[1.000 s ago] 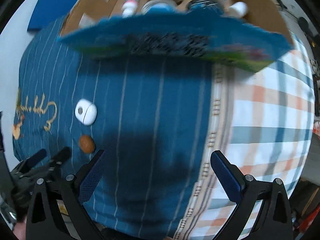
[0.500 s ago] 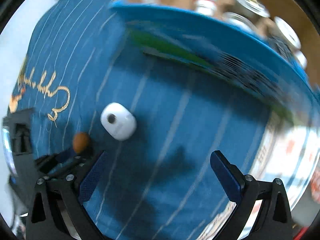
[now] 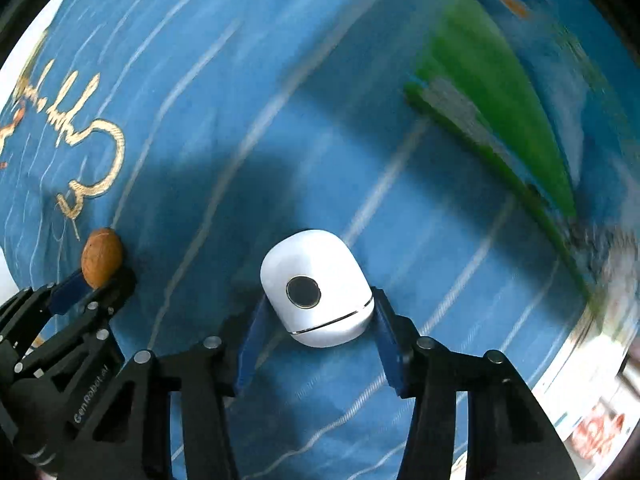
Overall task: Organize rigid objects
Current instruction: 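Grasp the white earbud case with the right tool while the left tool grasps the walnut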
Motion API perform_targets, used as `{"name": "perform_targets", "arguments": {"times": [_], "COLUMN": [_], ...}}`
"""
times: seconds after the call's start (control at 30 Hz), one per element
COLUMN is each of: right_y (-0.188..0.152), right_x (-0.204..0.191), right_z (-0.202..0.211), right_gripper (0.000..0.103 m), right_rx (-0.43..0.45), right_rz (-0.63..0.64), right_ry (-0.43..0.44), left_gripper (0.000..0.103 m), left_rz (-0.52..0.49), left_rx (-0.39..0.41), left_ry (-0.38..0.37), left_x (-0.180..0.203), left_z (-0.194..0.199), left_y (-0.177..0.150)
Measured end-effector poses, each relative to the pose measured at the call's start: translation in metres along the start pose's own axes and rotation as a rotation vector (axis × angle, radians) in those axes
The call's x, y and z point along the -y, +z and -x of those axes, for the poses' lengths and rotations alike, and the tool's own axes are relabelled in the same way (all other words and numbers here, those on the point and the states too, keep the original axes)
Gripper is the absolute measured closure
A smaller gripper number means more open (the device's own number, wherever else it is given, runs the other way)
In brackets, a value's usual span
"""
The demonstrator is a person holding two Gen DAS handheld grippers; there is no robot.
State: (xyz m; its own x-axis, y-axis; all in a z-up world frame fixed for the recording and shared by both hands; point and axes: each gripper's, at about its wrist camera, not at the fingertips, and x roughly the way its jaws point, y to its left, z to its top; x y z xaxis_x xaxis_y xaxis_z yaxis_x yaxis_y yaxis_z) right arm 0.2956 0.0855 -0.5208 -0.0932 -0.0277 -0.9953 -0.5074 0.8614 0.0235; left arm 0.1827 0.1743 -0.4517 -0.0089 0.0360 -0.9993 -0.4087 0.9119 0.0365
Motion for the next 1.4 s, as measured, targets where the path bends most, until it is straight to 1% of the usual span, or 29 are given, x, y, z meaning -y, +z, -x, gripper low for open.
{"name": "perform_targets", "arguments": {"times": [0.07,0.17,0.33,0.43,0.5,0.53,0.6,0.67,0.7,0.73,0.77,0.8,0.83,0.9,0.97,1.07,1.17,1.23,1.33,1.37,1.4], "right_y": [-0.008,-0.031,-0.084,-0.109,-0.12,-0.12,-0.127,-0.132,-0.135,-0.136,-0.147,-0.153,-0.154,-0.16,-0.161,-0.156,-0.151,-0.139,-0.136,-0.14,-0.139], "right_x": [0.013,0.038,0.092,0.115,0.126,0.128,0.138,0.143,0.147,0.148,0.149,0.158,0.157,0.173,0.176,0.184,0.186,0.19,0.201,0.192,0.195], "right_z": [-0.003,-0.005,-0.012,-0.013,-0.015,-0.017,-0.018,-0.016,-0.014,-0.011,-0.006,-0.004,-0.002,0.003,0.007,0.014,0.019,0.026,0.031,0.029,0.03], "right_gripper": [0.05,0.05,0.051,0.051,0.051,0.051,0.051,0.051,0.051,0.052,0.052,0.052,0.052,0.052,0.052,0.052,0.052,0.052,0.052,0.052,0.052], "right_rx": [-0.027,-0.042,-0.069,-0.071,-0.078,-0.075,-0.064,-0.047,-0.041,-0.028,-0.02,-0.017,-0.015,-0.011,-0.003,0.002,0.01,0.01,0.007,0.008,0.008], "right_rz": [-0.062,-0.153,-0.334,-0.417,-0.451,-0.47,-0.497,-0.517,-0.518,-0.523,-0.525,-0.526,-0.53,-0.536,-0.54,-0.542,-0.54,-0.539,-0.536,-0.535,-0.535], "right_ry": [0.017,0.015,0.067,0.09,0.097,0.107,0.121,0.134,0.137,0.134,0.133,0.134,0.136,0.138,0.137,0.136,0.131,0.132,0.131,0.129,0.127], "left_gripper": [0.074,0.074,0.076,0.076,0.076,0.076,0.076,0.076,0.075,0.075,0.075,0.071,0.067,0.054,0.052,0.045,0.045,0.045,0.045,0.045,0.045], "left_rz": [-0.023,-0.08,-0.195,-0.247,-0.269,-0.274,-0.292,-0.305,-0.305,-0.301,-0.296,-0.287,-0.273,-0.218,-0.172,-0.115,-0.056,-0.037,-0.056,-0.055,-0.051], "left_rx": [0.007,0.012,0.006,-0.001,-0.003,-0.005,0.002,0.004,-0.002,-0.004,0.003,0.012,0.016,0.003,-0.014,-0.028,-0.081,-0.106,-0.128,-0.129,-0.127], "left_ry": [-0.008,-0.027,-0.062,-0.079,-0.085,-0.09,-0.087,-0.087,-0.103,-0.124,-0.138,-0.134,-0.129,-0.135,-0.138,-0.105,-0.113,-0.121,-0.072,-0.058,-0.057], "left_x": [0.01,0.039,0.093,0.118,0.13,0.134,0.138,0.143,0.147,0.138,0.137,0.133,0.126,0.107,0.088,0.065,0.05,0.041,0.046,0.044,0.04], "left_z": [0.005,0.01,0.014,0.014,0.015,0.015,0.012,0.021,0.025,0.029,0.037,0.042,0.046,0.047,0.045,0.038,0.022,0.012,-0.004,-0.008,-0.012], "left_y": [-0.004,-0.014,-0.034,-0.045,-0.05,-0.052,-0.049,-0.051,-0.05,-0.048,-0.045,-0.042,-0.037,-0.023,-0.012,-0.001,0.005,0.006,0.011,0.016,0.02]}}
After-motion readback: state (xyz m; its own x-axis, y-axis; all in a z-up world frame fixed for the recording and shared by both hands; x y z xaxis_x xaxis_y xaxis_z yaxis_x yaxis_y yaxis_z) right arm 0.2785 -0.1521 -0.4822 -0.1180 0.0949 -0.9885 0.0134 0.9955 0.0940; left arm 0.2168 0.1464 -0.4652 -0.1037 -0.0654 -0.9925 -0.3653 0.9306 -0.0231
